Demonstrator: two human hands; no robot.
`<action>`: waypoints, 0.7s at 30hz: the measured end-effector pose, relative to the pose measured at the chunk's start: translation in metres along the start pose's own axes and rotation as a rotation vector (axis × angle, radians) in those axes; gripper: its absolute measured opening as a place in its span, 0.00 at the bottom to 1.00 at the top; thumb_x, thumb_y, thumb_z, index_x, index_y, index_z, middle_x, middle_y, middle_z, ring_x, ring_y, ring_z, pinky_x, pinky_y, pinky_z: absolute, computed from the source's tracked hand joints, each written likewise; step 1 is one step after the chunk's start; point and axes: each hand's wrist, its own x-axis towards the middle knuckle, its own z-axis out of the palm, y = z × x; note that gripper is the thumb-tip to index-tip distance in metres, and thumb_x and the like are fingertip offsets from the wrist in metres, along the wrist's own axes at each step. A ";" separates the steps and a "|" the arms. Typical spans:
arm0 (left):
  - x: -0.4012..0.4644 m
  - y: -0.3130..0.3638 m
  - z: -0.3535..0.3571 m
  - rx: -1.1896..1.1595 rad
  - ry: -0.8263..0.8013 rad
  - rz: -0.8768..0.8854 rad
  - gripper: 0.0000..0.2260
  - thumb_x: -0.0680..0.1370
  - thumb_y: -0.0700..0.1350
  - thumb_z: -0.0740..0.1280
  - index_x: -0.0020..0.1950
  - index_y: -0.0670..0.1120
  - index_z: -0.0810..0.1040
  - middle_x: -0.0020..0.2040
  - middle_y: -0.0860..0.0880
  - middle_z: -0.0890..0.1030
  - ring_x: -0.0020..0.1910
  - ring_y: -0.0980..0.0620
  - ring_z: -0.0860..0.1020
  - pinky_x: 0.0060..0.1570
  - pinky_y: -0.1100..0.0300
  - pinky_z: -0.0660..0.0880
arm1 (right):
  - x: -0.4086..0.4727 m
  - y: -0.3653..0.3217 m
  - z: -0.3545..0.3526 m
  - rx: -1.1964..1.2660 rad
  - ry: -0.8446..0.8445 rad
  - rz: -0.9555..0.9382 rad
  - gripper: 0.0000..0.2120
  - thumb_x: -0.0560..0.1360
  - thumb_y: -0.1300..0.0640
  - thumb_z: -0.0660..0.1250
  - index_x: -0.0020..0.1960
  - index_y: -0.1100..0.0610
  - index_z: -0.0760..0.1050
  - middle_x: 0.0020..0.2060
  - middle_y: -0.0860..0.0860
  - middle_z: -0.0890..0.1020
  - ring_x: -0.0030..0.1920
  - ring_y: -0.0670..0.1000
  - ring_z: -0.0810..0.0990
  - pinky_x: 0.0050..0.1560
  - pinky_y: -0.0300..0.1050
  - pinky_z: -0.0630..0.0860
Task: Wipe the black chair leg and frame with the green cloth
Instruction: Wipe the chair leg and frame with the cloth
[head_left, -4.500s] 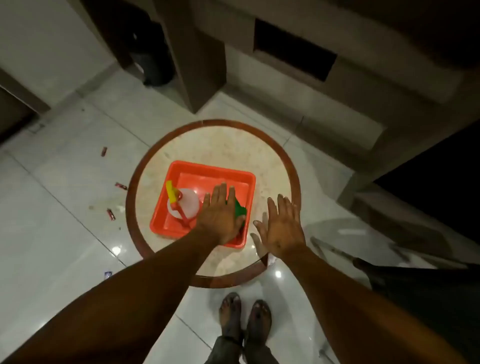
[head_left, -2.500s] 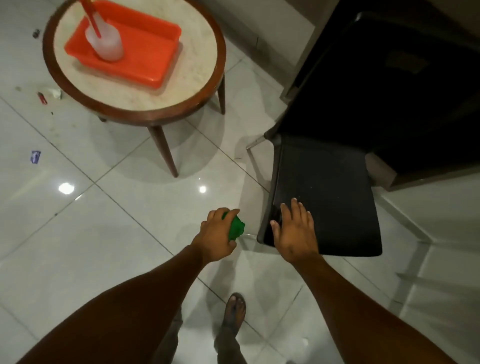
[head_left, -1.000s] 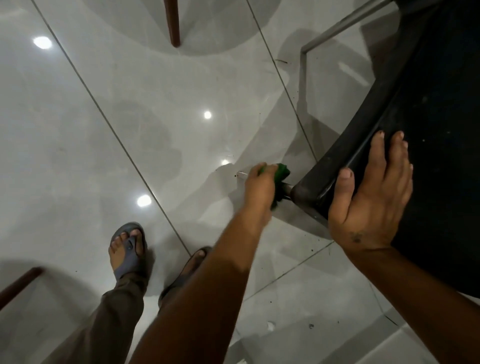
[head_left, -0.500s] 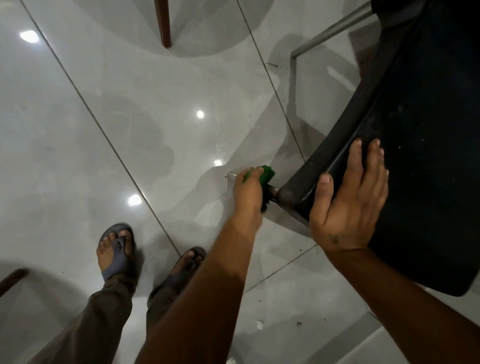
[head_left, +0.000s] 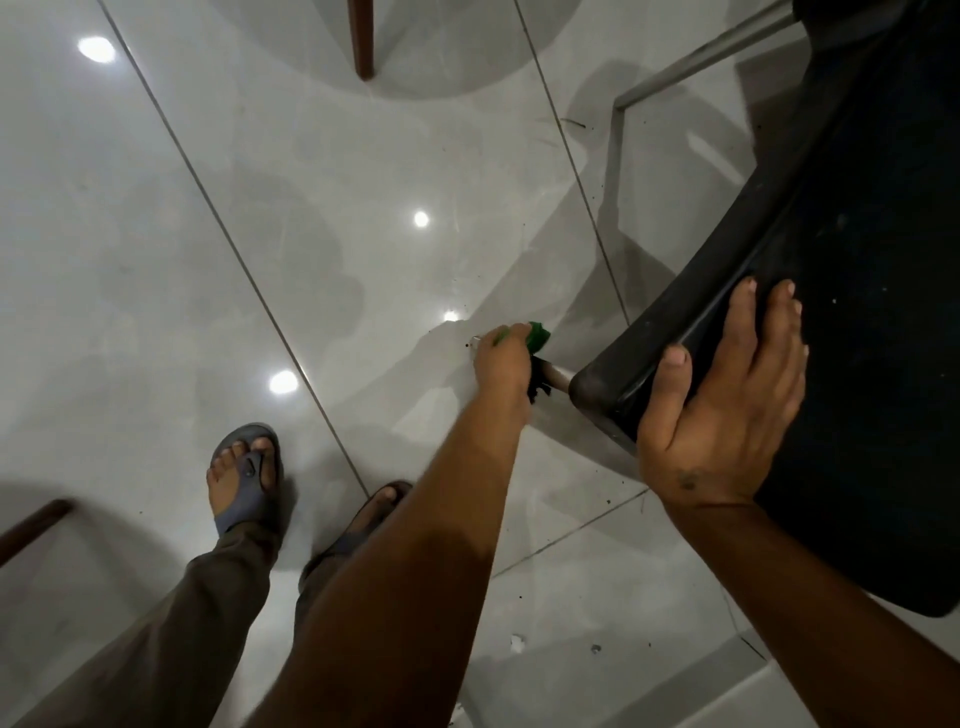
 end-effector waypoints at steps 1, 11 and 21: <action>-0.016 -0.005 -0.002 -0.065 -0.069 -0.011 0.21 0.81 0.49 0.68 0.73 0.46 0.78 0.67 0.41 0.82 0.62 0.41 0.82 0.56 0.52 0.80 | 0.000 0.000 -0.001 -0.002 0.005 0.000 0.32 0.85 0.40 0.49 0.82 0.57 0.58 0.82 0.61 0.60 0.82 0.60 0.57 0.82 0.62 0.53; -0.001 0.002 0.002 0.108 -0.012 0.010 0.20 0.81 0.48 0.67 0.72 0.45 0.79 0.65 0.41 0.82 0.55 0.42 0.81 0.52 0.51 0.78 | -0.001 0.001 0.000 0.004 0.020 -0.007 0.32 0.84 0.40 0.49 0.82 0.57 0.59 0.82 0.61 0.60 0.82 0.60 0.57 0.82 0.61 0.53; -0.057 -0.009 -0.008 0.377 -0.161 0.130 0.27 0.77 0.60 0.67 0.74 0.53 0.74 0.63 0.45 0.83 0.58 0.42 0.84 0.55 0.47 0.83 | 0.000 -0.004 -0.004 -0.002 -0.007 0.012 0.32 0.84 0.41 0.49 0.82 0.58 0.59 0.81 0.62 0.60 0.82 0.61 0.57 0.82 0.62 0.54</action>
